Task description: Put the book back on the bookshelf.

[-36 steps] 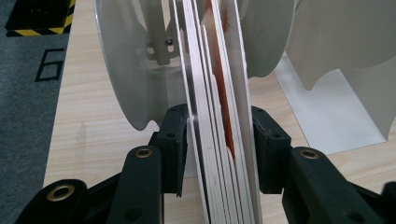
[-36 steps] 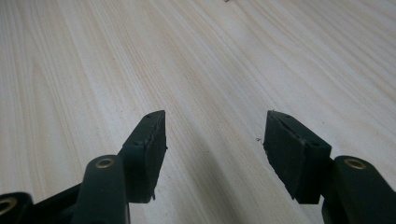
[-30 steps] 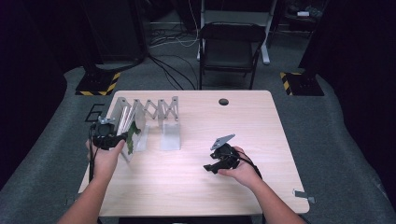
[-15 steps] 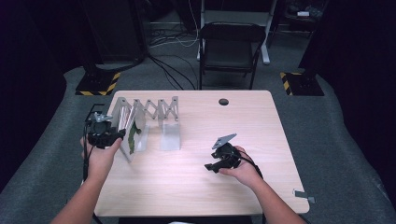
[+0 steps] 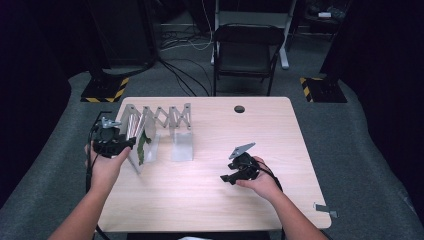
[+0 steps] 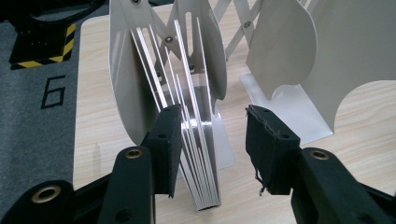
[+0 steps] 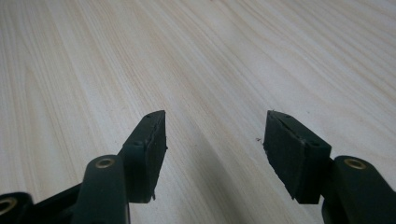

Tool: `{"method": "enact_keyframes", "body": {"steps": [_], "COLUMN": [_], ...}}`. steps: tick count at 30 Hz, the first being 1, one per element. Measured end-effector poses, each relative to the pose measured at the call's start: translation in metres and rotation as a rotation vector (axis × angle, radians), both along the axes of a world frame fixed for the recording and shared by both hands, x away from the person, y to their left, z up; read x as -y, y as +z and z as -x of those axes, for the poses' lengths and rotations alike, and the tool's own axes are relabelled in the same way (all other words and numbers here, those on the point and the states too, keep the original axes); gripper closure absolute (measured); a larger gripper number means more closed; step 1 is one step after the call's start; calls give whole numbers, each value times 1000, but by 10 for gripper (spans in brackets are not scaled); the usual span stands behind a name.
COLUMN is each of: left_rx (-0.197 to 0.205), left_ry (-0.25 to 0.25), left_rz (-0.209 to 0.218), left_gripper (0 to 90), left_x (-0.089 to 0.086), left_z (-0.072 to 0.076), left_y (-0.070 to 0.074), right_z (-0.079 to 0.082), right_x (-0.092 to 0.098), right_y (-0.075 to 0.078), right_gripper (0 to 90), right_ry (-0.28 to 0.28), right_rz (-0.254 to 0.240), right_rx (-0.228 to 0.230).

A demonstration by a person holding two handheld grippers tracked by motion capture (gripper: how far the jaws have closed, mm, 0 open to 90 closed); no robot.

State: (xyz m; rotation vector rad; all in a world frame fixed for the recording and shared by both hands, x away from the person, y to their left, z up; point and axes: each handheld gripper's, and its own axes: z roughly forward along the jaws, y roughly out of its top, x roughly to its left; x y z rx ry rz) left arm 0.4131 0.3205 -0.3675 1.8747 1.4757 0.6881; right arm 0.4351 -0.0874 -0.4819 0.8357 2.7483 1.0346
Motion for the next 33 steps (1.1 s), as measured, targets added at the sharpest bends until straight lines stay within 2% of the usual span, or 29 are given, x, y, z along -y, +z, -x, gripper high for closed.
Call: {"method": "enact_keyframes", "body": {"steps": [9,11,18,20,24,25,26,27,33], "left_rx": [1,4,8,9,22,12,10,17,13], "left_ry": [-43,-55,-107,-122,-165,-179,-199,-213,-289], "left_rz": [-6,-6,-3,-7,-3,-6,-9,-12,-17], "left_gripper": [540,539,531,527,517,515,514,512,499], "left_x": [5,7,13,15,22,24,26,28,41], "left_z": [6,9,16,18,26,28,30,32,39], "left_y": [7,8,6,7,8,9,9,9,5], "right_z": [0,1,-2,-1,0,0,-2,-1,1], "right_x": [1,1,3,3,4,4,5,4,3], "right_y": [0,-1,-3,-3,-3,-3,-3,-4,-4], "right_gripper": [391,391,391,391,392,392,392,392,393], "right_ry": [-6,-16,5,-19,-37,-38,-16,-18,-25], "right_rz": [-2,7,18,11,12,13,14,12,20], "right_rx": [-6,-23,-6,-12,-27,-27,-1,3,-7]}}
